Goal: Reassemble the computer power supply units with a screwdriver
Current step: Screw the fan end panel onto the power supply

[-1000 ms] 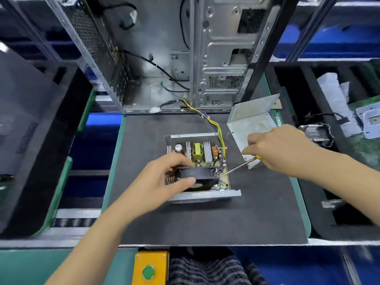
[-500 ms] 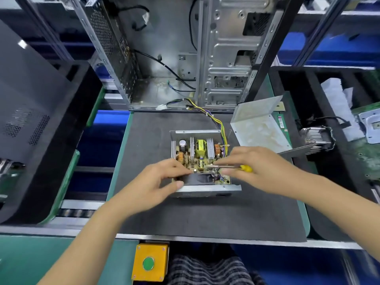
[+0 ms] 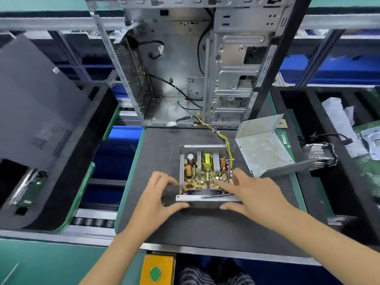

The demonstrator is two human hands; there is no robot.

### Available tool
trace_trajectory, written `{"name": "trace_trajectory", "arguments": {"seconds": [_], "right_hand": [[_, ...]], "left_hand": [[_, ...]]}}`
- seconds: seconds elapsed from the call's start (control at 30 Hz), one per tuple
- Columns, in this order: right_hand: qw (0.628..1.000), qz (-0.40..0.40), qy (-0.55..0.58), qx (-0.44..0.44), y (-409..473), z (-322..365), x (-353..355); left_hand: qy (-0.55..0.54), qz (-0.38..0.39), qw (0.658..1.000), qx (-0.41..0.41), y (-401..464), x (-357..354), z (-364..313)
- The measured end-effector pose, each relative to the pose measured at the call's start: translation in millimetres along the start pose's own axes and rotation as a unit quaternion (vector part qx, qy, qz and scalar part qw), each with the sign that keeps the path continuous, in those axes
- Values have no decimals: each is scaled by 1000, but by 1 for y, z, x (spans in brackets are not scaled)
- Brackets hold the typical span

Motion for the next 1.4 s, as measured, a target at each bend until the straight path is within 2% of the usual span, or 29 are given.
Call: {"name": "trace_trajectory", "arguments": {"seconds": [0.13,0.23,0.3,0.37,0.47,0.6,0.7,0.93,1.03,1.1,1.13,1.2,1.27,1.33,1.4], "right_hand": [[998,-6,66,25,-1,-3,-3],[993,23,103,57,7,-10,12],[984,24,170,51,15,-21,33],[956,36,288,55,28,-37,57],[877,113,463,60,46,-58,82],[832,233,502,41,63,-62,75],[810,249,531,26,81,-72,71],[836,261,483,10,90,-94,60],[837,248,487,-17,90,-95,60],[841,234,487,-34,87,-93,61],[848,224,478,-41,85,-92,61],[877,186,439,-55,77,-90,62],[908,115,397,-71,73,-93,63],[933,43,347,-87,71,-96,66],[958,-9,273,-92,72,-93,70]], "left_hand": [[-83,51,994,41,-10,-12,1],[-118,49,989,70,-5,-12,-4],[-161,40,982,86,6,0,-15],[-208,39,973,94,21,20,-33],[-269,81,950,135,38,42,-52],[-349,125,897,242,44,41,-48],[-366,108,884,272,60,41,-47],[-368,110,875,295,91,29,-41],[-417,120,843,318,96,30,-36],[-446,80,836,310,94,40,-23],[-442,46,845,299,89,47,-12],[-346,-2,896,277,71,59,13],[-182,25,944,273,49,65,37],[-70,86,955,273,32,60,50],[-34,113,957,264,25,54,54]]}}
Point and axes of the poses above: each hand's wrist, its own y-axis towards the middle knuckle, its own x-axis out of the back of the hand, z = x × y, the point moved 1 cm from there along y, towards the middle knuckle, and after that the axes turned 13 degrees about -y, right-handed, at the moved point
